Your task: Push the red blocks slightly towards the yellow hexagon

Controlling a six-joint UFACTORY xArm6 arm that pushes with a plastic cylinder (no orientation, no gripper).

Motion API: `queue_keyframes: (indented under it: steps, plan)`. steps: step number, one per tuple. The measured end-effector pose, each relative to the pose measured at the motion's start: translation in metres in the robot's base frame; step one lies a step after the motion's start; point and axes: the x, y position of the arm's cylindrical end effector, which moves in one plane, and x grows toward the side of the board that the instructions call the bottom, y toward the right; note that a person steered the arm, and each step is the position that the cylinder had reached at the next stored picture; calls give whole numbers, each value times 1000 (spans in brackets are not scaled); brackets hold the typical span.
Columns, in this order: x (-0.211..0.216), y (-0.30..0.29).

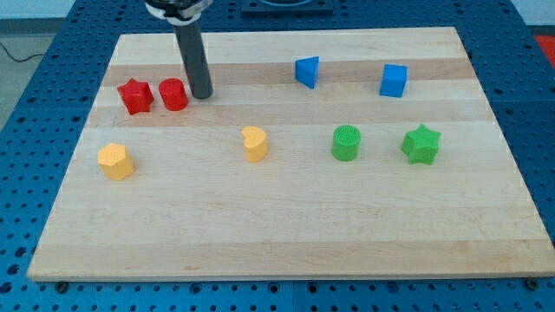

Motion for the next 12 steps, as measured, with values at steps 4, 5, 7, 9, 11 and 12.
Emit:
queue_keyframes:
  steps: [4, 5, 7, 9, 11, 12]
  plan:
    - [-31, -33]
    - [-32, -49]
    - [-7, -73]
    - [-34, -73]
    - [-41, -140]
    - [-30, -148]
